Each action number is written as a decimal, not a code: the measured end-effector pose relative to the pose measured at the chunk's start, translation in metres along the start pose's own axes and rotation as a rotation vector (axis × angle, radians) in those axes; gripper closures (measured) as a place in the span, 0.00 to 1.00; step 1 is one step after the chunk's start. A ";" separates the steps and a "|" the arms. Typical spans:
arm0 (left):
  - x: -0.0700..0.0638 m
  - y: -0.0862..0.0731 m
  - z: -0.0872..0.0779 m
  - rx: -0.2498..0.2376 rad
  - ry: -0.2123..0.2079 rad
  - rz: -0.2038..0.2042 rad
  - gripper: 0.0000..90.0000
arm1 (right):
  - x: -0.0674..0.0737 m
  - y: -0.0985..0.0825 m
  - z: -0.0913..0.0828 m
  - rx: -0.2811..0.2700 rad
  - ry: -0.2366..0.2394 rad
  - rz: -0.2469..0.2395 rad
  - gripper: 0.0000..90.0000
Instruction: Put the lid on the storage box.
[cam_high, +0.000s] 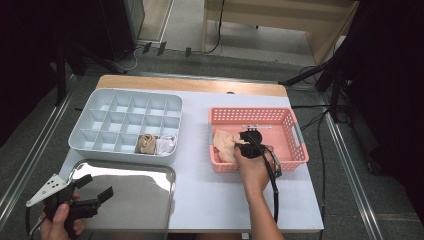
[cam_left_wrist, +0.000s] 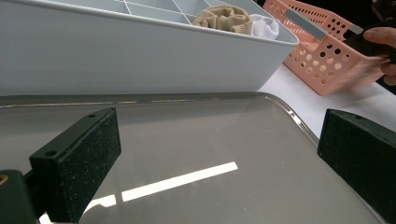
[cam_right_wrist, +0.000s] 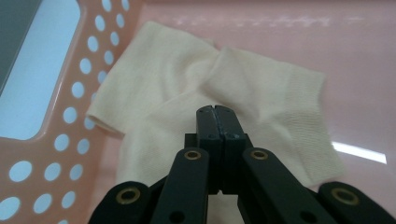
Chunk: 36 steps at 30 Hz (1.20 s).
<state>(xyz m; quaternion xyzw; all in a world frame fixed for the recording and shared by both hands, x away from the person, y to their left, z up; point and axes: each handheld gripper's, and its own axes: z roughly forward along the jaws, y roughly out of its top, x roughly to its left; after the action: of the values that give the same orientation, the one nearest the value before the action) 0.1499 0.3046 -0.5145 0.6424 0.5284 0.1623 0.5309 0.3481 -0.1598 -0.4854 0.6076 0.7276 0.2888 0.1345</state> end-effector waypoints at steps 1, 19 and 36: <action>0.000 0.000 0.000 0.001 0.000 0.000 0.00 | -0.002 0.000 -0.001 -0.014 0.002 0.008 1.00; -0.001 0.001 0.002 0.009 0.005 0.012 0.00 | -0.006 0.008 0.008 0.200 -0.028 -0.021 0.99; -0.002 0.003 0.002 0.001 0.002 0.012 0.00 | -0.045 0.002 -0.049 -0.219 0.044 0.084 1.00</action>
<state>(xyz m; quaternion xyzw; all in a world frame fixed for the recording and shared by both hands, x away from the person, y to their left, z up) 0.1522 0.3021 -0.5118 0.6457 0.5253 0.1657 0.5289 0.3331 -0.2151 -0.4523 0.6127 0.6684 0.3851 0.1717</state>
